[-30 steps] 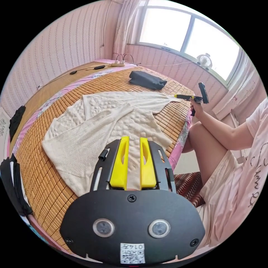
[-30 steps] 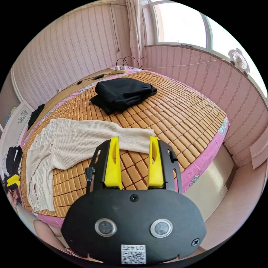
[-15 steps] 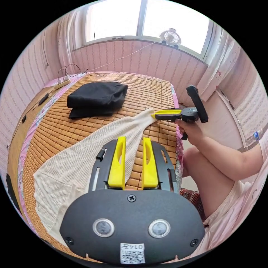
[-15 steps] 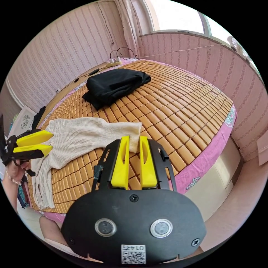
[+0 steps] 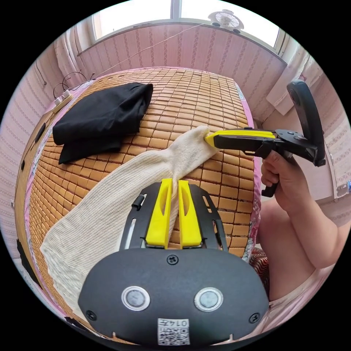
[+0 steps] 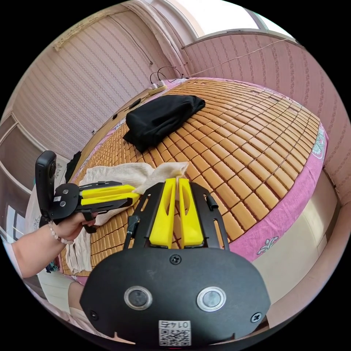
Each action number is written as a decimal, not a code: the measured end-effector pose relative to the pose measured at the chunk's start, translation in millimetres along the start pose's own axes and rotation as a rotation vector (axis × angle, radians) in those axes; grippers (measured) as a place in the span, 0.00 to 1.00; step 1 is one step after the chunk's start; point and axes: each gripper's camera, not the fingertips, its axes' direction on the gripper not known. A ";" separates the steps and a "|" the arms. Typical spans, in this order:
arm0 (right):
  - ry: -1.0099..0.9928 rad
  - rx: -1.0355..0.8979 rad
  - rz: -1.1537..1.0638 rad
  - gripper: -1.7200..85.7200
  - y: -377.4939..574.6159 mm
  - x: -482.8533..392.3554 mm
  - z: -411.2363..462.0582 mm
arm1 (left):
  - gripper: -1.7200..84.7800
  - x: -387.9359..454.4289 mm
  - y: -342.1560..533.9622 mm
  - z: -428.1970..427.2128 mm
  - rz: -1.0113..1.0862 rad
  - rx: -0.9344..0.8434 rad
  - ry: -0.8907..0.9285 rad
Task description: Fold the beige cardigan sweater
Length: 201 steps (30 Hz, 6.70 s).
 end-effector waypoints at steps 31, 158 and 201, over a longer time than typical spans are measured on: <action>-0.736 -0.431 -1.064 0.01 58.3 -540.4 78.5 | 0.09 -232.2 572.7 -336.2 -1.090 0.460 -0.320; -0.578 -0.412 -0.204 0.21 40.3 -204.5 60.3 | 0.03 209.8 410.2 -324.4 -0.374 -0.054 -0.093; -0.352 -0.456 -0.456 0.20 72.7 -317.5 43.8 | 0.23 37.3 540.8 -458.7 -0.848 0.270 0.063</action>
